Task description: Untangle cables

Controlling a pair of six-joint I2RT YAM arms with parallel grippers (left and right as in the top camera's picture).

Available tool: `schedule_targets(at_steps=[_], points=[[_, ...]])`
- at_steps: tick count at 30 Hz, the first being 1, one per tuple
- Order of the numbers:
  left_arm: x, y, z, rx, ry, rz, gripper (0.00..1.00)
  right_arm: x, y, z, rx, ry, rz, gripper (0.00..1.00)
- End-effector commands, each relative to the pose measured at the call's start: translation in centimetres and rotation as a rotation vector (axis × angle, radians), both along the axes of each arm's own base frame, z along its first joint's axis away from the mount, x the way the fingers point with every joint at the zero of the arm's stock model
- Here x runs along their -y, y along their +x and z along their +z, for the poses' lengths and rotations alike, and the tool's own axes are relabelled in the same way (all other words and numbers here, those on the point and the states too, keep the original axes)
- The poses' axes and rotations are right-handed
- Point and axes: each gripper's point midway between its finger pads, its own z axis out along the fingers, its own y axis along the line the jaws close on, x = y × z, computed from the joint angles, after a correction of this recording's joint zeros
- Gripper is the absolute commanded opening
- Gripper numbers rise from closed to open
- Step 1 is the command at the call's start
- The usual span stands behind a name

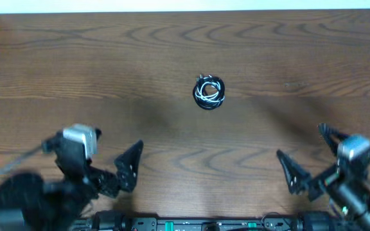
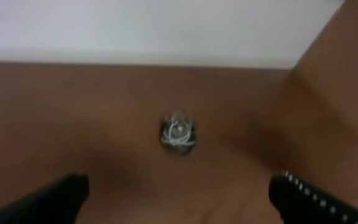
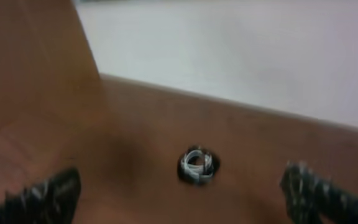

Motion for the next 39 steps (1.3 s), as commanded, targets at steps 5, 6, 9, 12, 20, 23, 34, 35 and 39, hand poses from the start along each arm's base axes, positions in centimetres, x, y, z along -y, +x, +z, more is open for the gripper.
schedule_targets(at_steps=[5,6,9,12,20,23,34,35,39], points=[[3.0,2.7,-0.2,-0.408,-0.162,-0.163,0.98,-4.6,3.3,-2.8,-0.492,0.167,0.309,0.99],[3.8,3.2,-0.2,-0.45,-0.224,-0.191,0.98,-5.1,3.6,-3.4,-0.56,0.212,0.345,0.99],[4.2,6.3,-0.1,-0.454,-0.276,-0.207,0.98,-5.4,6.3,-5.1,-0.636,0.24,0.356,0.99],[3.7,9.8,-1.2,-0.488,-0.303,-0.148,0.98,-5.6,8.6,-7.0,-0.694,0.249,0.352,0.99],[-1.6,11.4,-12.9,-1.032,-0.165,0.305,0.98,-4.1,12.0,-16.8,-0.986,-0.093,-0.088,0.99],[-1.4,11.8,-15.4,-1.153,-0.162,0.31,0.98,-4.5,11.3,-16.8,-1.027,-0.256,-0.124,0.99],[-2.8,14.4,-19.1,-1.171,-0.061,0.322,0.98,-9.7,19.2,-12.9,-0.815,-0.005,-0.195,0.99],[-3.1,14.7,-19.2,-1.154,-0.048,0.331,0.98,-10.0,20.1,-12.8,-0.785,0.005,-0.197,0.99],[-3.7,17.0,-19.2,-1.055,-0.032,0.351,0.98,-10.9,23.7,-14.1,-0.718,0.022,-0.213,0.99]])
